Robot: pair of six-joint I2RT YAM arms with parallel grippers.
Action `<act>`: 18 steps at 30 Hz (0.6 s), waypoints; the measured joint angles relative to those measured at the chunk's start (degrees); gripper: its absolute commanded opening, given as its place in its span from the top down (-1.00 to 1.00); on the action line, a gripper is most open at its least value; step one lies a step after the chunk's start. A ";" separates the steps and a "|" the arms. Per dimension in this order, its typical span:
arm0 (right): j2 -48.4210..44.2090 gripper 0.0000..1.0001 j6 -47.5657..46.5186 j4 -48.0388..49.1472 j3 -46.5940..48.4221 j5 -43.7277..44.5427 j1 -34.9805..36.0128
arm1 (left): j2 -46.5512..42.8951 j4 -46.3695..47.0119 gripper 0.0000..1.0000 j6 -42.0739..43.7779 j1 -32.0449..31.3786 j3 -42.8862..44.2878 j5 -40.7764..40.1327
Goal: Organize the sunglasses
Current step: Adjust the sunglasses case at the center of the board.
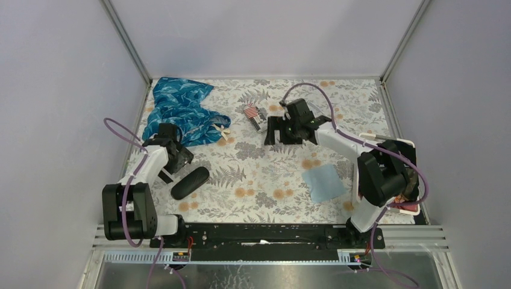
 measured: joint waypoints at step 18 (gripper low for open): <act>-16.39 -0.99 1.64 -3.21 -21.11 -1.68 -0.02 | -13.79 6.75 -0.97 -6.47 -16.24 -16.06 13.57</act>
